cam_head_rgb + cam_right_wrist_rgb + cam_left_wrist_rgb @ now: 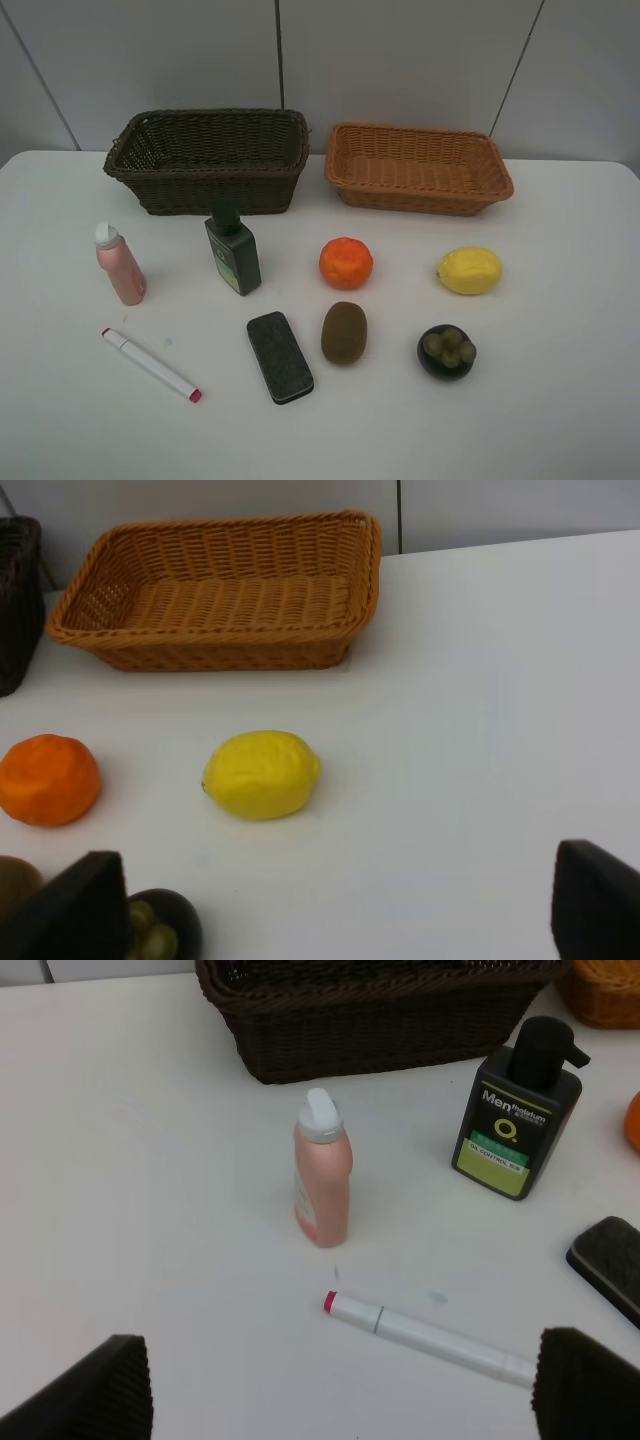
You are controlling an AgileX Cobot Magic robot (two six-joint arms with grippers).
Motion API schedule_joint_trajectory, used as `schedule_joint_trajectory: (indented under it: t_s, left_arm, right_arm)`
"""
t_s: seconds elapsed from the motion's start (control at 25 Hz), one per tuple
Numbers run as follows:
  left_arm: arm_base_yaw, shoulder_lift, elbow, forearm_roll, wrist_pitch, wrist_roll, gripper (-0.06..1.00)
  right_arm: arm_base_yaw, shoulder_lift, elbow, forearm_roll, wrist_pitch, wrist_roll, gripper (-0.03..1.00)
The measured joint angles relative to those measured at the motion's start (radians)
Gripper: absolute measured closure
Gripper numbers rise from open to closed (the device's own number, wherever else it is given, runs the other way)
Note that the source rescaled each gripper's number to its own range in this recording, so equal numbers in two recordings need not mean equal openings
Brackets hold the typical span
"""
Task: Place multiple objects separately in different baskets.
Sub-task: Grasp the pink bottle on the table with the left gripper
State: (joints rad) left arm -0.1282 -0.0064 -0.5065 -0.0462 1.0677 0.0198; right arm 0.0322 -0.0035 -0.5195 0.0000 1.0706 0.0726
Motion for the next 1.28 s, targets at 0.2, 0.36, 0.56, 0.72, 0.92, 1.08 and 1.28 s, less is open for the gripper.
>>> schedule_joint_trajectory:
  t_s: [0.2,0.36,0.56,0.72,0.92,1.08,1.28]
  left_arm:
    - [0.0,0.0,0.0,0.0,0.0,0.0,-0.06]
    - [0.0,0.0,0.0,-0.001,0.0,-0.001,-0.06]
    - [0.0,0.019,0.0,-0.003,-0.001,-0.096,-0.06]
    - [0.0,0.126,0.0,-0.003,-0.002,-0.125,-0.06]
    - [0.0,0.28,0.0,-0.003,-0.004,-0.128,-0.06]
    - [0.0,0.456,-0.026,0.022,-0.037,-0.13,-0.06]
    - [0.0,0.771,-0.112,0.03,-0.062,-0.14,-0.06]
  right_arm:
    - [0.0,0.0,0.0,0.0,0.0,0.0,-0.03]
    - [0.0,0.0,0.0,0.0,0.0,0.0,-0.03]
    - [0.0,0.0,0.0,0.0,0.0,0.0,-0.03]
    - [0.0,0.0,0.0,0.0,0.0,0.0,-0.03]
    - [0.0,0.0,0.0,0.0,0.0,0.0,-0.03]
    - [0.0,0.0,0.0,0.0,0.0,0.0,-0.03]
    - [0.0,0.0,0.0,0.0,0.0,0.0,-0.03]
